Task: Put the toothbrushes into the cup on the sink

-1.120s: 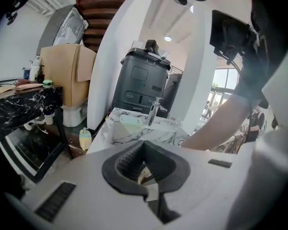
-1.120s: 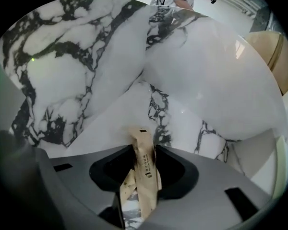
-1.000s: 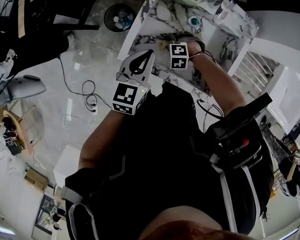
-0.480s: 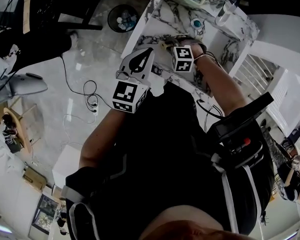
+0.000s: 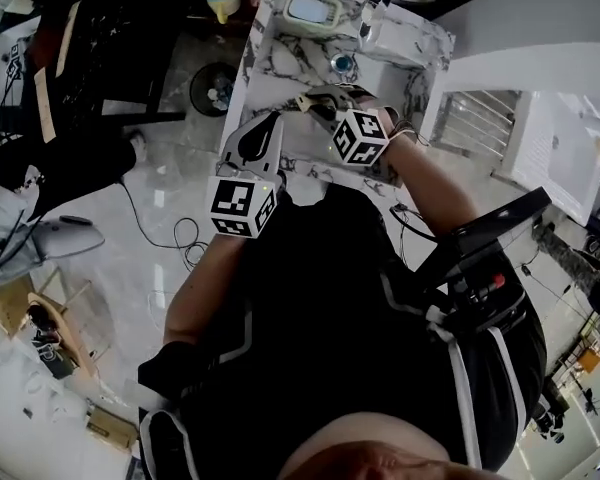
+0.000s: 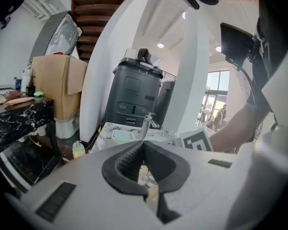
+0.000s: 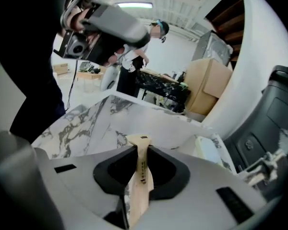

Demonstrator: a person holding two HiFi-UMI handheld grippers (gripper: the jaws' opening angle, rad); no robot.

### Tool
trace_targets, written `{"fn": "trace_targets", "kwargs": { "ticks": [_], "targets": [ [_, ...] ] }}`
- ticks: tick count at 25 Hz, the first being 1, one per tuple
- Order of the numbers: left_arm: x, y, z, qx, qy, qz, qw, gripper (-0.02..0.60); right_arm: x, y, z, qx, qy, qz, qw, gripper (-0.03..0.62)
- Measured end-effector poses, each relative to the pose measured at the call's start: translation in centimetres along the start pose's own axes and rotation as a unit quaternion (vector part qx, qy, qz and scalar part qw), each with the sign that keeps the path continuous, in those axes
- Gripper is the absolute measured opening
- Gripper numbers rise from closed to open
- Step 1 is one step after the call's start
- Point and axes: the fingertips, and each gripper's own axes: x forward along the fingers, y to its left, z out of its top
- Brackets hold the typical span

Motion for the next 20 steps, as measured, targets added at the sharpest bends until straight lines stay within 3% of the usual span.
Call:
{"fn": "trace_targets", "kwargs": {
  "ticks": [4,8,14,20],
  "targets": [
    [1.5,-1.5,1.7,0.017,-0.009,-0.034,0.9993,0.006,-4.4,-3.2,1.0,0.061,-0.030,-0.069,0.995,0.074],
    [2.3,-2.7,3.0,0.029,-0.014,-0.054,0.9980,0.006,-8.8,-5.7,1.4,0.137,-0.066,-0.130,0.980,0.074],
    [4.0,-5.0,4.9,0.048,-0.028,-0.093,0.9941,0.006,-16.1,-9.7,1.9,0.213,-0.122,-0.227,0.942,0.074],
    [5.3,-7.3,6.7,0.067,-0.041,-0.127,0.9888,0.006,-23.2,-13.2,1.4,0.266,-0.177,-0.306,0.897,0.072]
  ]
}}
